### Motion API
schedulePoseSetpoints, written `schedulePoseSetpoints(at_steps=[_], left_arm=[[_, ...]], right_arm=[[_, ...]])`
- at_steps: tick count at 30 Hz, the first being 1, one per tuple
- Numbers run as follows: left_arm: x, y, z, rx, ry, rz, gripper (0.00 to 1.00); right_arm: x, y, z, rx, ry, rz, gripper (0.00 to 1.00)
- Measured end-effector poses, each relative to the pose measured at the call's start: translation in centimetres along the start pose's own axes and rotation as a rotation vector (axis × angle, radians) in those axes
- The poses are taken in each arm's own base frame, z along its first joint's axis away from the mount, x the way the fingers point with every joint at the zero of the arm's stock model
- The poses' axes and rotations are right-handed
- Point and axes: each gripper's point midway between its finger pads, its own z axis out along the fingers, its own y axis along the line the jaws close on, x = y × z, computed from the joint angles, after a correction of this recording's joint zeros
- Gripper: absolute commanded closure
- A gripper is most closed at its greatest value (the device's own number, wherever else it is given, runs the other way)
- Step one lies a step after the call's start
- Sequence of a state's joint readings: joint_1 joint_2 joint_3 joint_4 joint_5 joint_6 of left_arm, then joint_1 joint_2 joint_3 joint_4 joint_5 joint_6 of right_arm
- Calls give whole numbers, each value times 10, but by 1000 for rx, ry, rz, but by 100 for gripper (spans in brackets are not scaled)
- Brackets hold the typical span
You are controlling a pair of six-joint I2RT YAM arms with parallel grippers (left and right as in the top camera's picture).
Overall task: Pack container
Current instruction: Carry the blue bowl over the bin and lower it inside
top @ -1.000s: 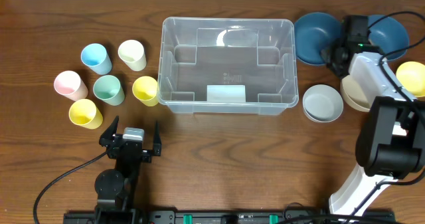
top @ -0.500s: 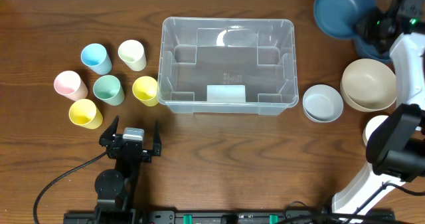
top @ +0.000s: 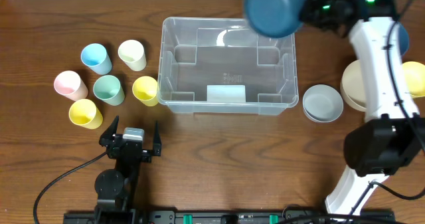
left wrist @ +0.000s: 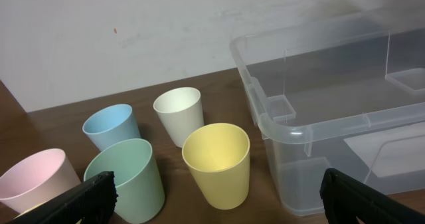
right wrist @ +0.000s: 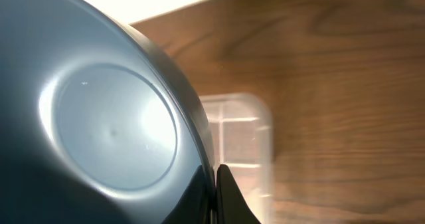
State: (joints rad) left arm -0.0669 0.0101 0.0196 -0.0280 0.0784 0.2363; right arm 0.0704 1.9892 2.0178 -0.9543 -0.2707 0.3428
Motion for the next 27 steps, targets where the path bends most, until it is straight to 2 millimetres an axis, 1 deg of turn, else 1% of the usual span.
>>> schedulePoseSetpoints(at_steps=[3, 4, 7, 9, 13, 17, 20, 23, 27], left_arm=[[0, 0, 0, 0, 0, 0, 2], [0, 0, 0, 0, 0, 0, 2], [0, 0, 0, 0, 0, 0, 2], [0, 0, 0, 0, 0, 0, 2], [0, 0, 0, 0, 0, 0, 2], [0, 0, 0, 0, 0, 0, 2], [0, 0, 0, 0, 0, 0, 2], [0, 0, 0, 0, 0, 0, 2], [0, 0, 0, 0, 0, 0, 2]], right_arm=[[18, 18, 12, 23, 29, -58, 99], [24, 22, 16, 34, 40, -73, 99], [45, 28, 27, 67, 81, -106, 99], [56, 27, 31, 87, 110, -114, 99], [72, 17, 36, 129, 160, -111, 99], [91, 1, 51, 163, 201, -105, 99], [99, -9, 63, 182, 205, -106, 99], [100, -15, 70, 202, 185, -111, 99], [90, -23, 74, 243, 133, -124, 99]])
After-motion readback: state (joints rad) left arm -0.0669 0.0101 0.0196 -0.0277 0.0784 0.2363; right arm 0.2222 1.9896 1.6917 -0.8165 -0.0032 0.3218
